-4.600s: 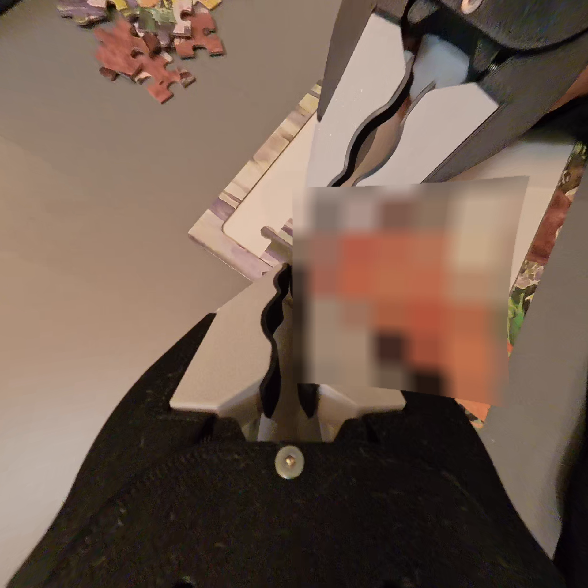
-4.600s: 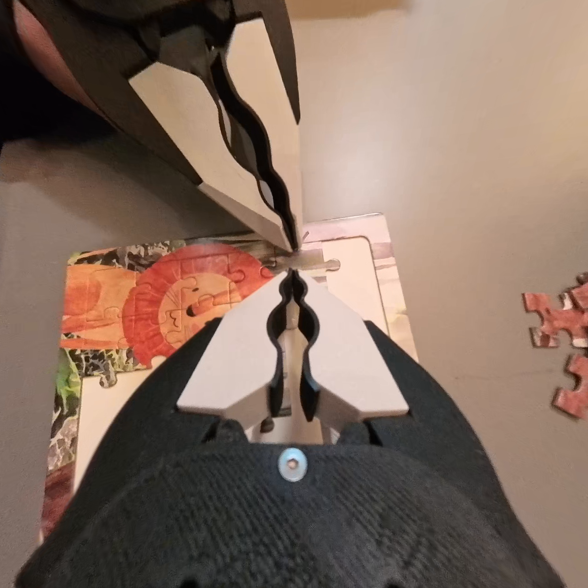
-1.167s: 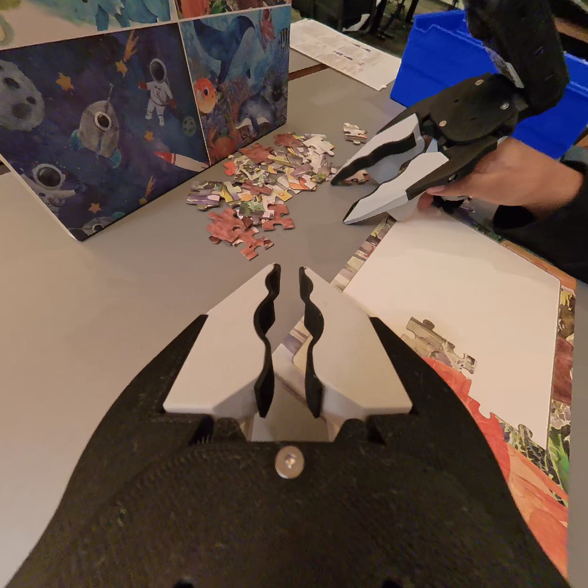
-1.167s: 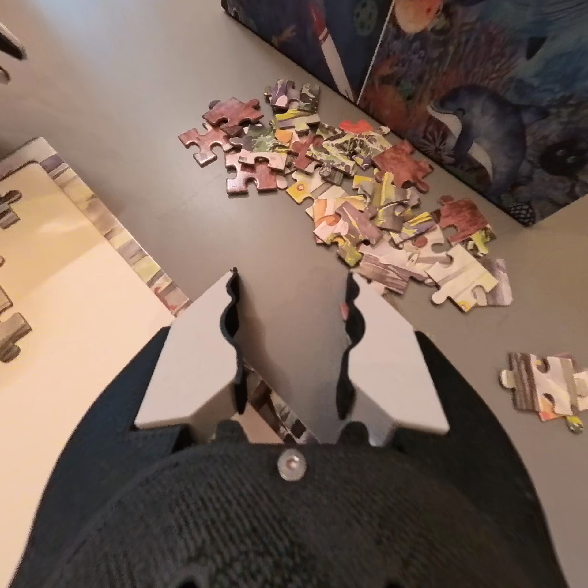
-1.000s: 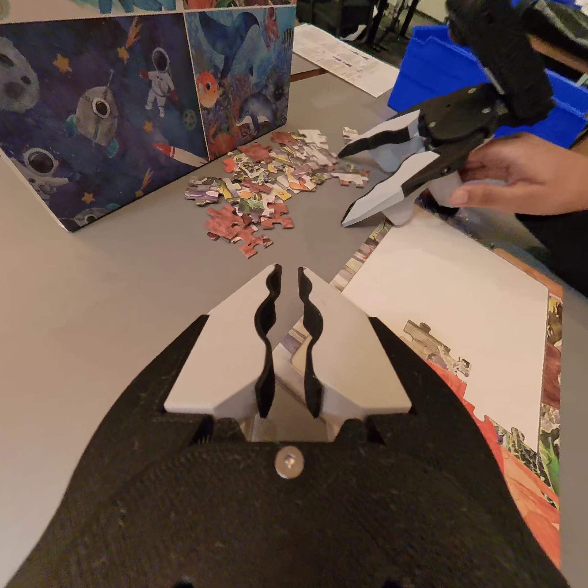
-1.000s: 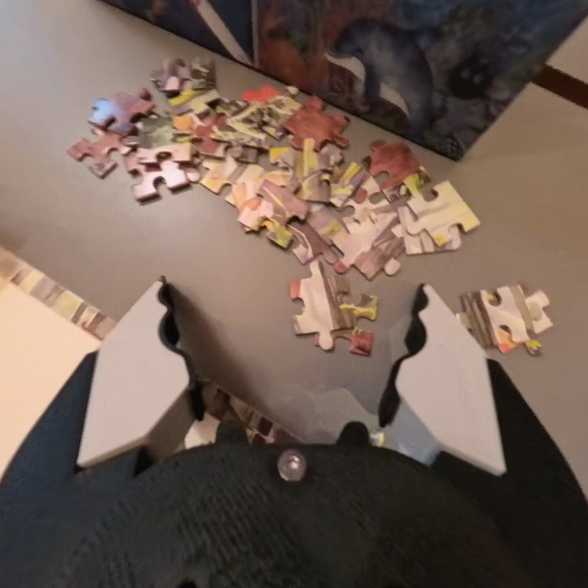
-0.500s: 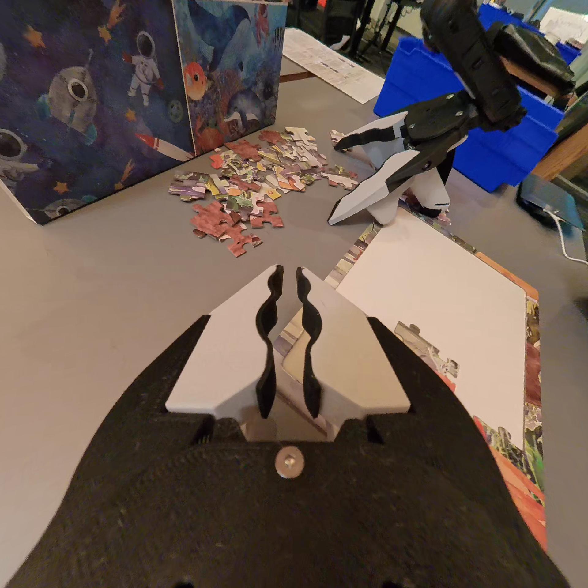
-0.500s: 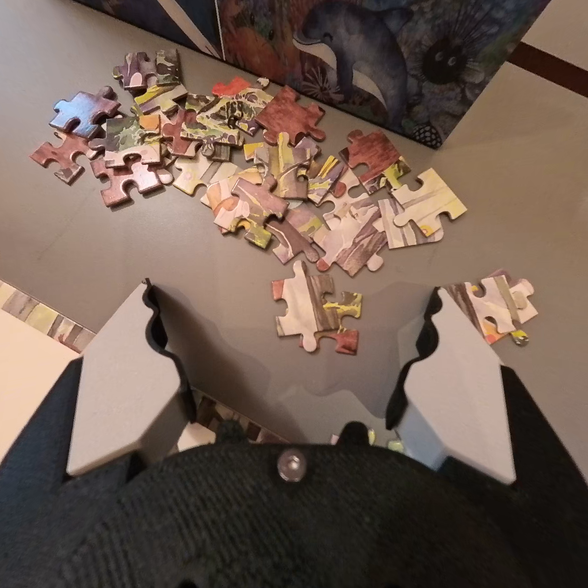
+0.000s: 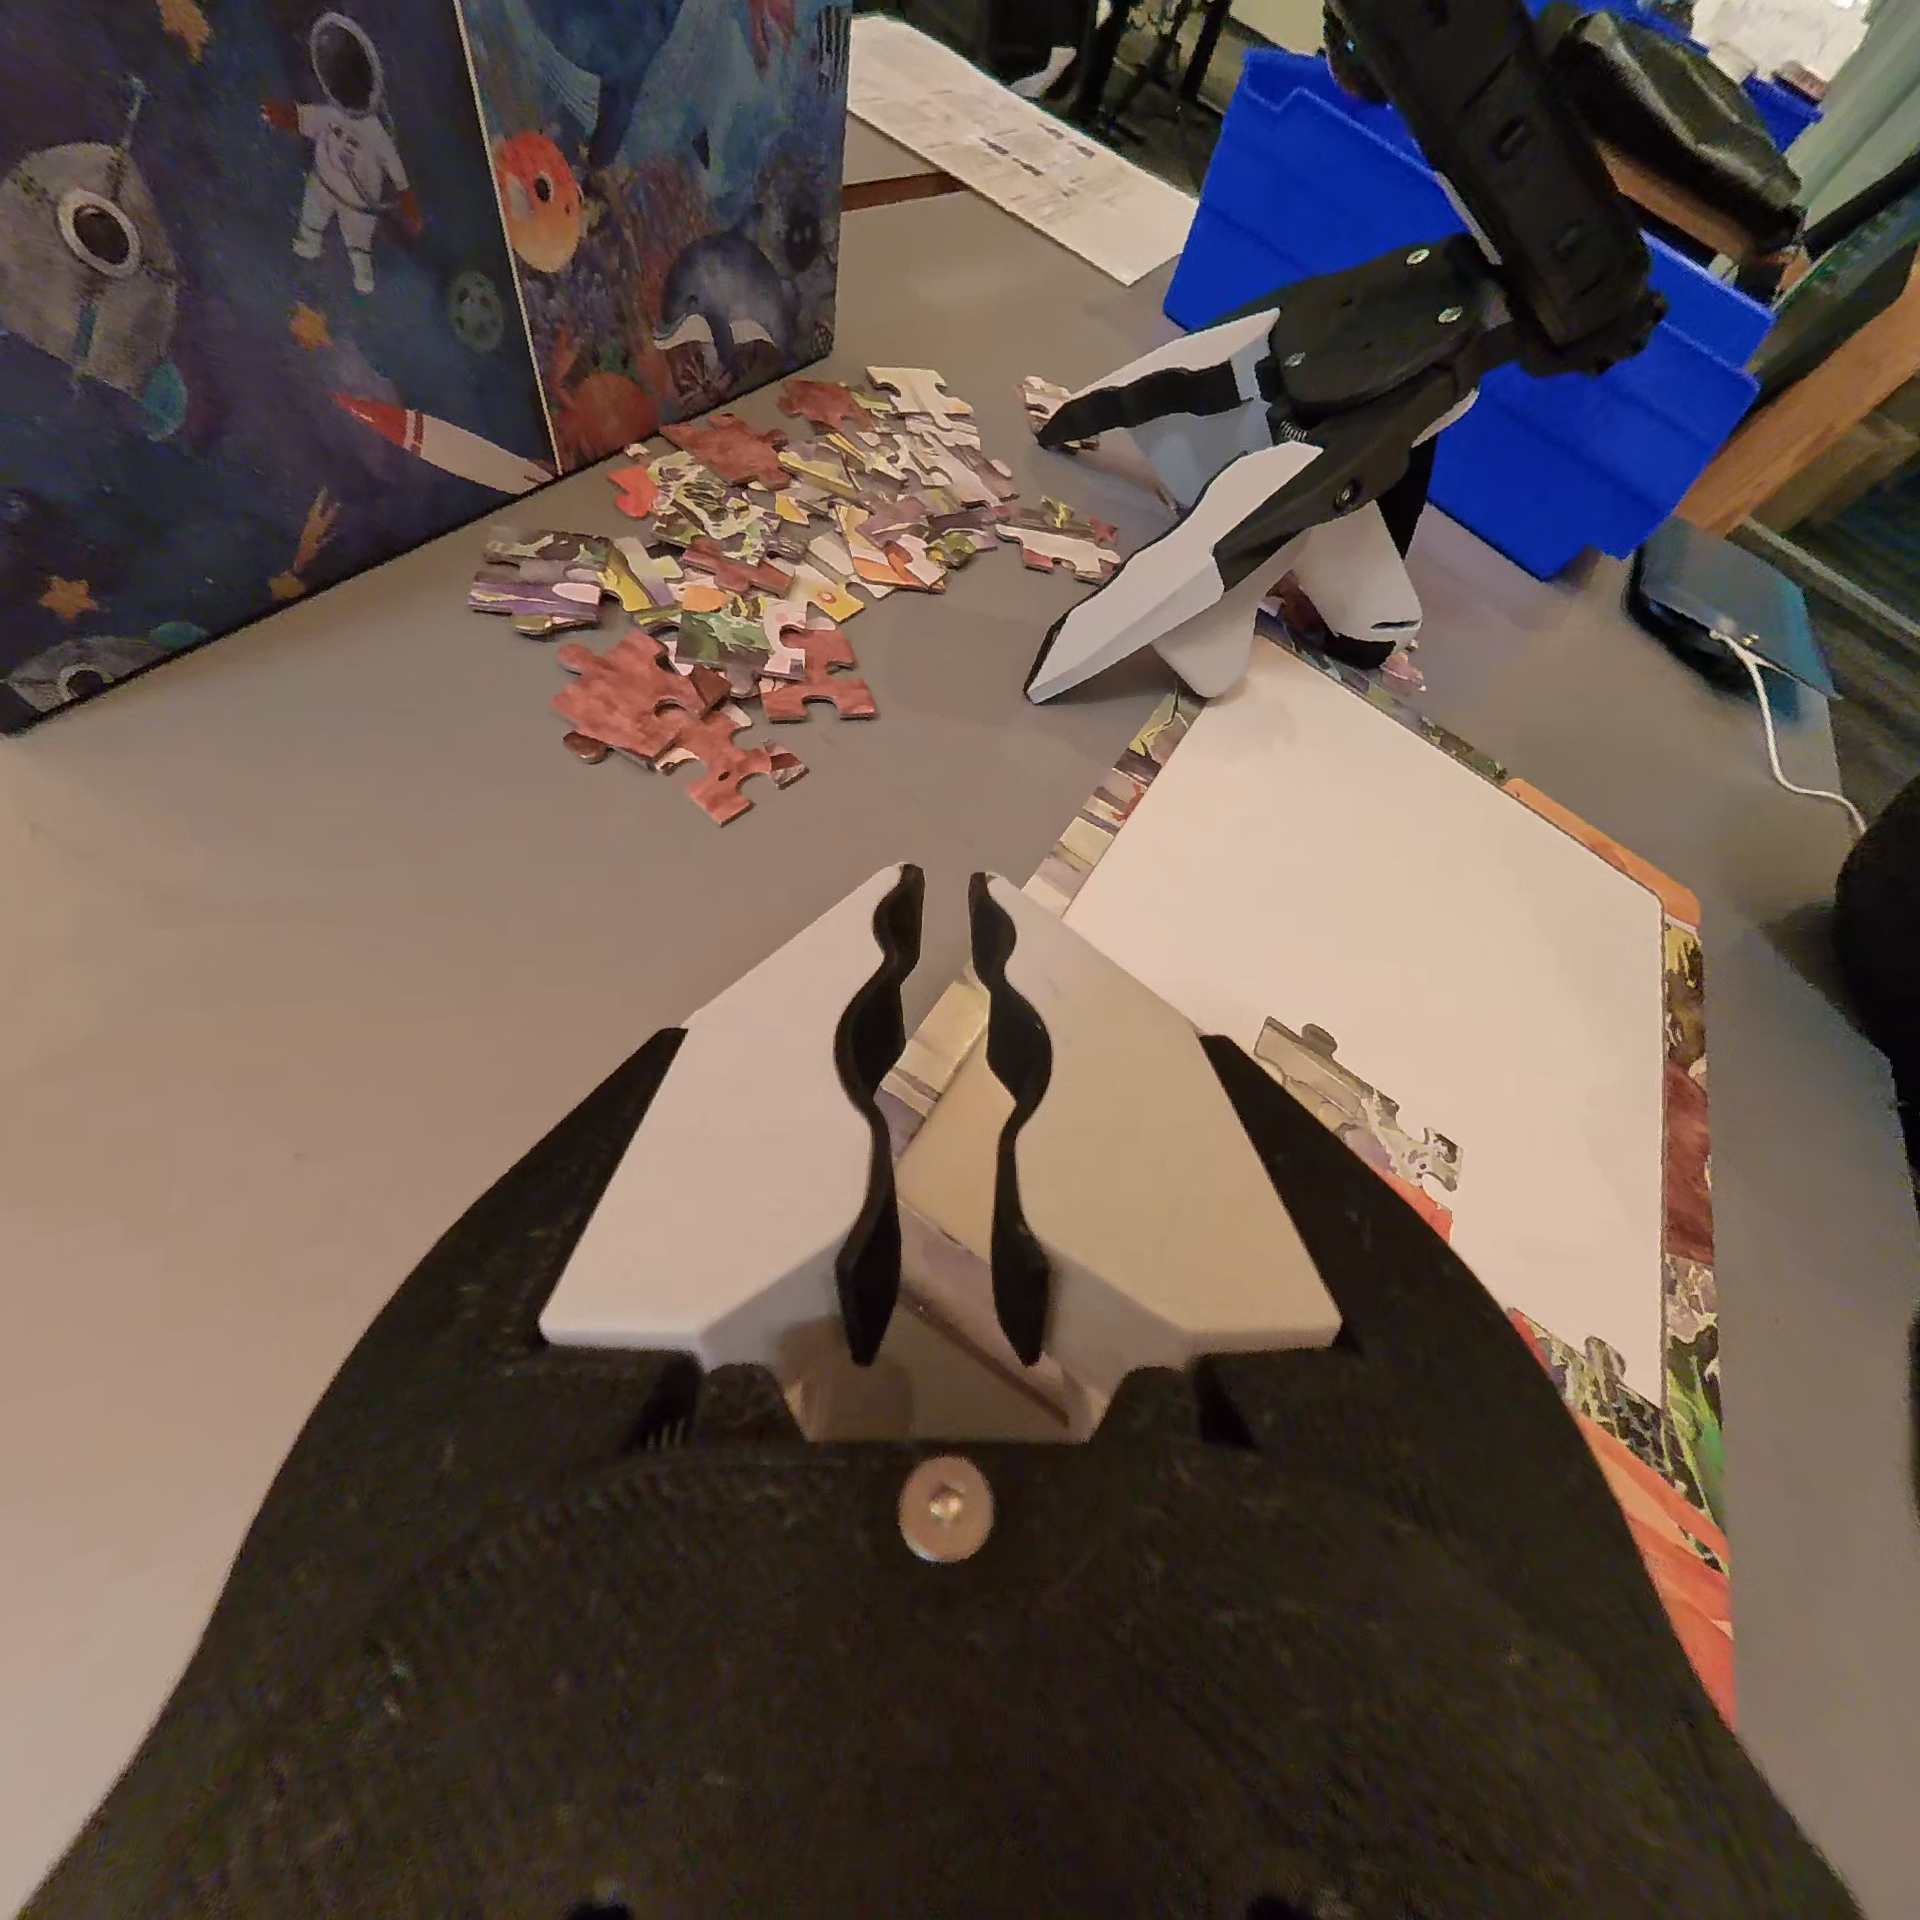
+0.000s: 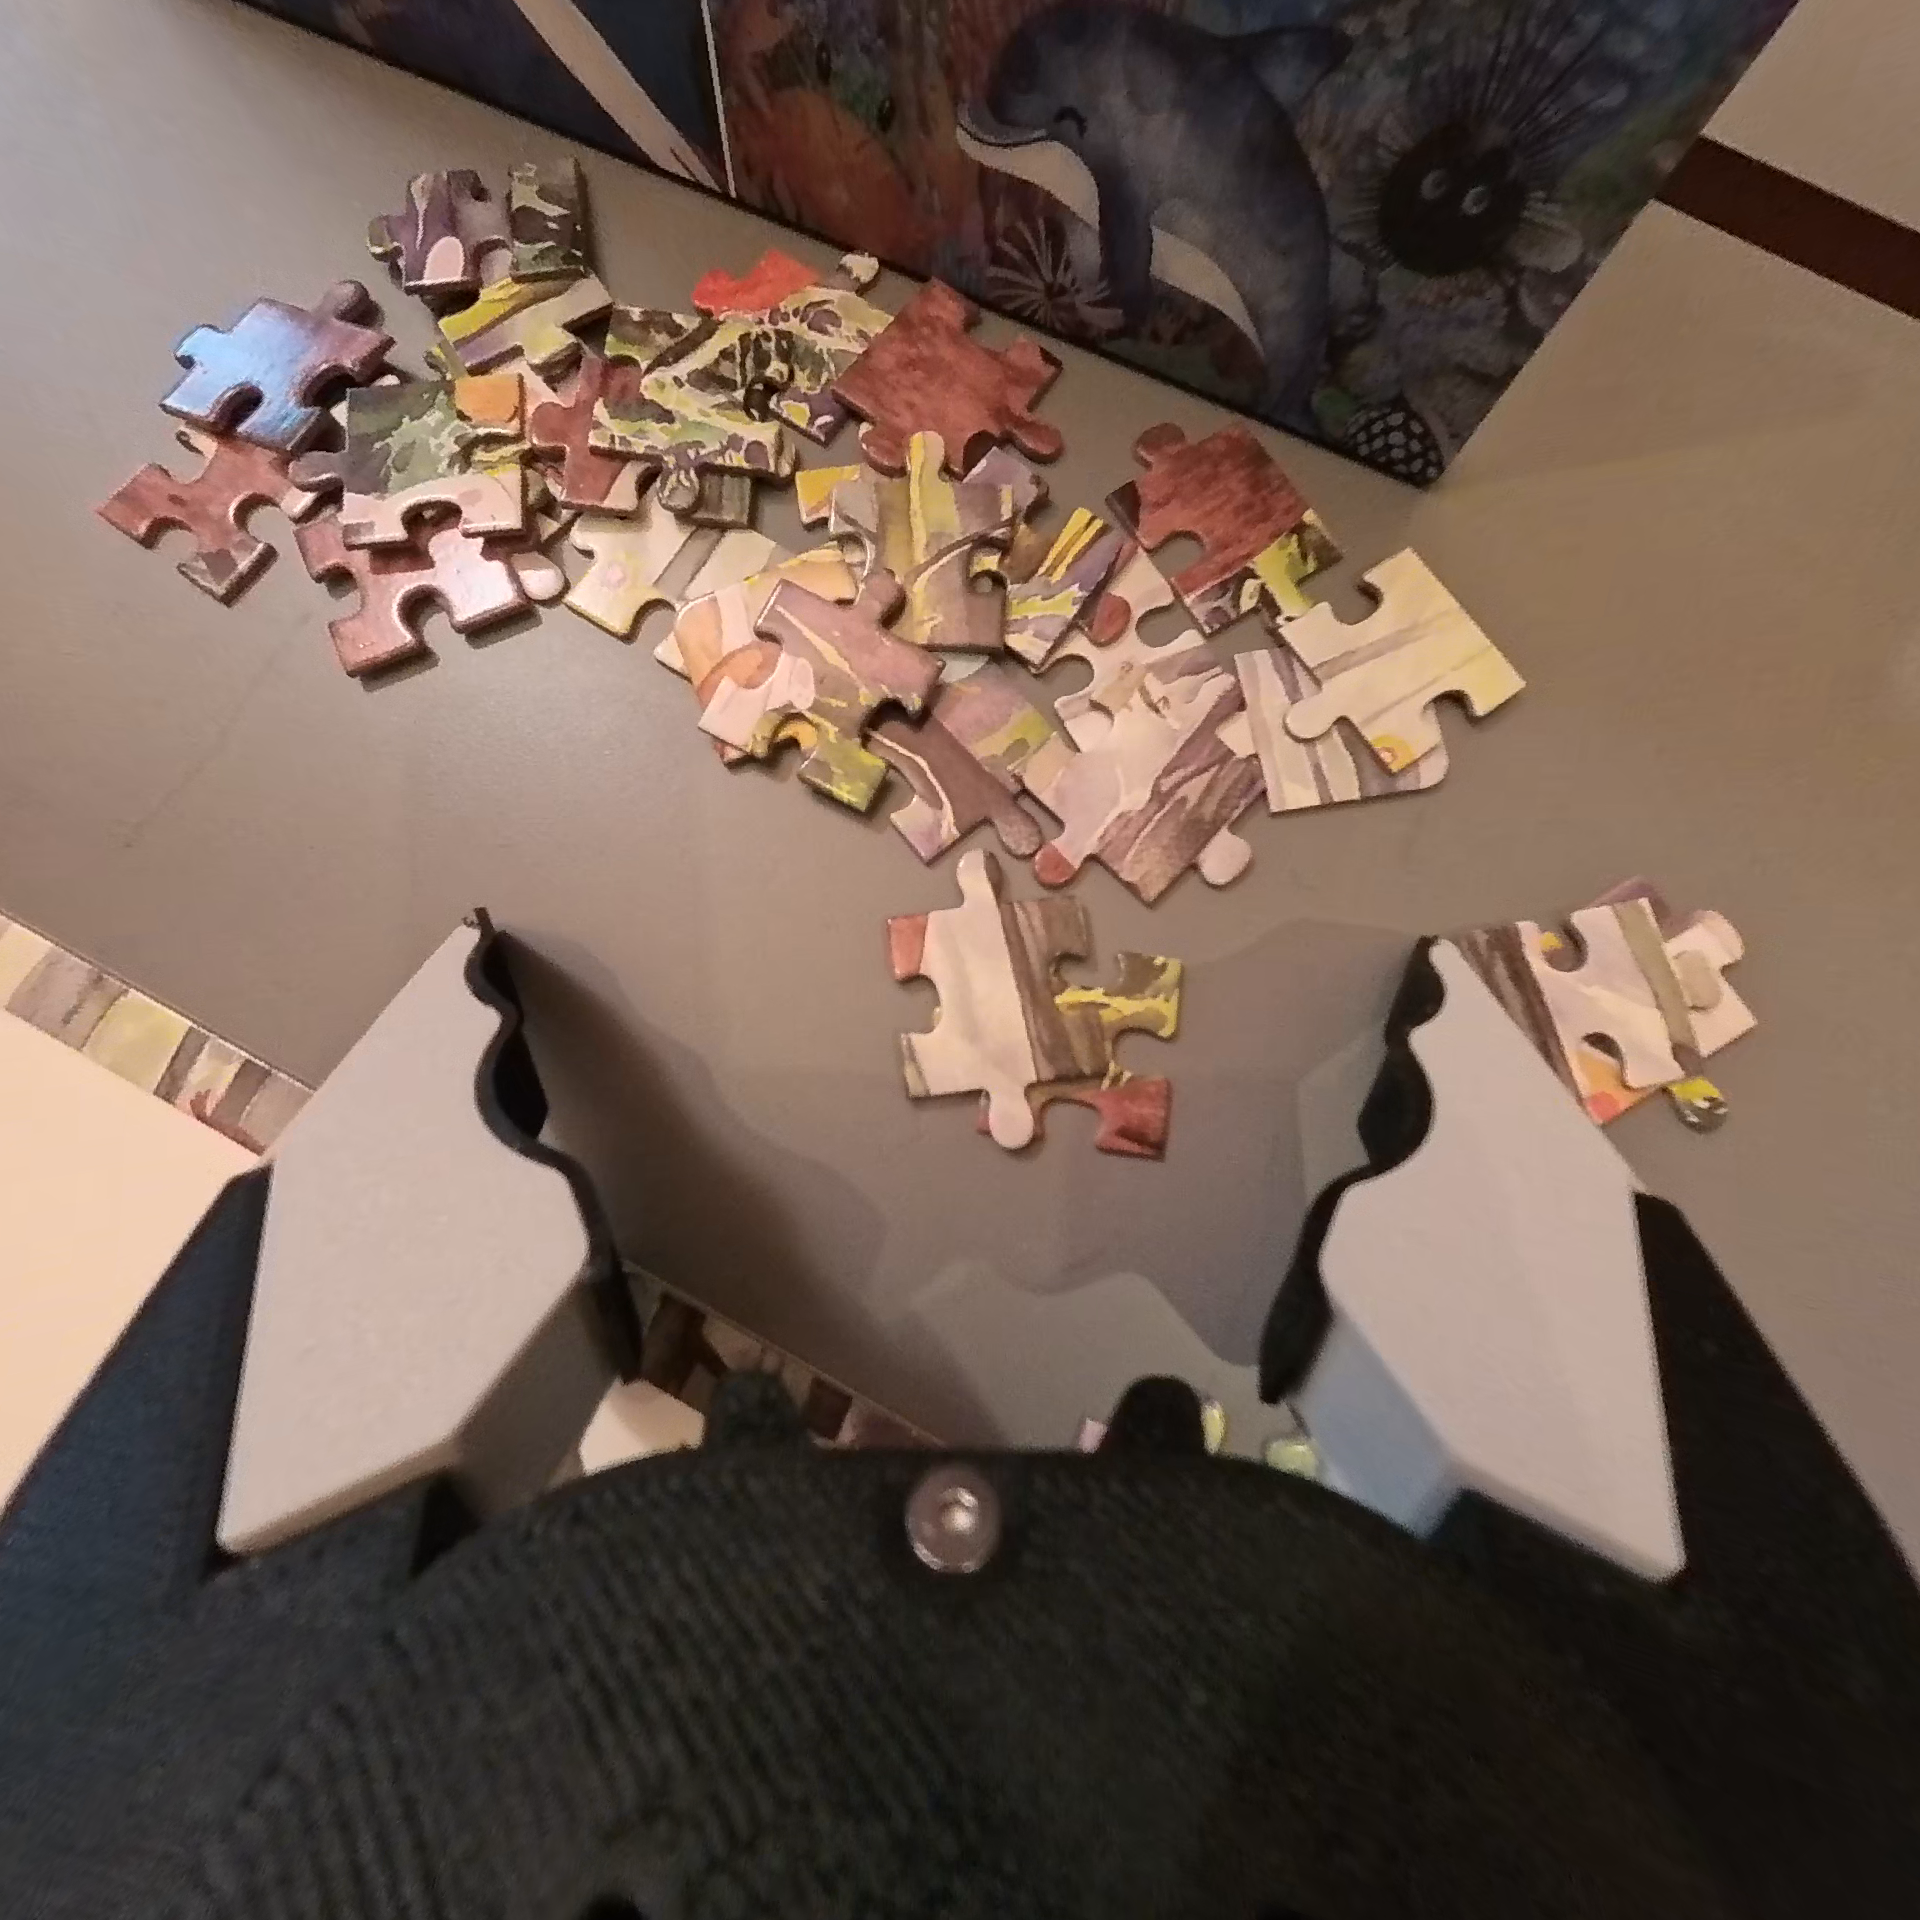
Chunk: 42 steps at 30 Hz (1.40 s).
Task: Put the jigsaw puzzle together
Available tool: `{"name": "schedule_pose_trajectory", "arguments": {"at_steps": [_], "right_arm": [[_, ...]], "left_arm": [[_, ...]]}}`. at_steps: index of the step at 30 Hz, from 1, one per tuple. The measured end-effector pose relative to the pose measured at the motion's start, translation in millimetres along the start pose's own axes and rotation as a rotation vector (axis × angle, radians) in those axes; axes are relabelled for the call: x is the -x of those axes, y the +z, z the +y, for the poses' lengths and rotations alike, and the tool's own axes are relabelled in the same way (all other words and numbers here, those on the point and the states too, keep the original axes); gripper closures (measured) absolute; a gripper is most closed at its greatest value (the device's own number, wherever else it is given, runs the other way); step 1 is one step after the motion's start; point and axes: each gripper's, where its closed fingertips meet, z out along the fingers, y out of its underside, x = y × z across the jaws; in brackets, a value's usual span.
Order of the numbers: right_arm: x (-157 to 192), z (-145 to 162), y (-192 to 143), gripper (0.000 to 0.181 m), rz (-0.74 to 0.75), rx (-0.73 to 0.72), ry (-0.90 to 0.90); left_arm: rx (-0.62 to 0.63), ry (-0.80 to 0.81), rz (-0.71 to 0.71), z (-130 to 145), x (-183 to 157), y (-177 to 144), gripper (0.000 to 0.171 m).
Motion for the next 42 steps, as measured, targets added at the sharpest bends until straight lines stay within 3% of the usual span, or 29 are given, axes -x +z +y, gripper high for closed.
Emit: {"name": "schedule_pose_trajectory", "arguments": {"at_steps": [42], "right_arm": [[-2.0, -2.3, 4.2, 0.022, -0.061, -0.002, -0.066]], "left_arm": [[0.022, 0.044, 0.012, 1.6, -6.8, -1.1, 0.162]]}}
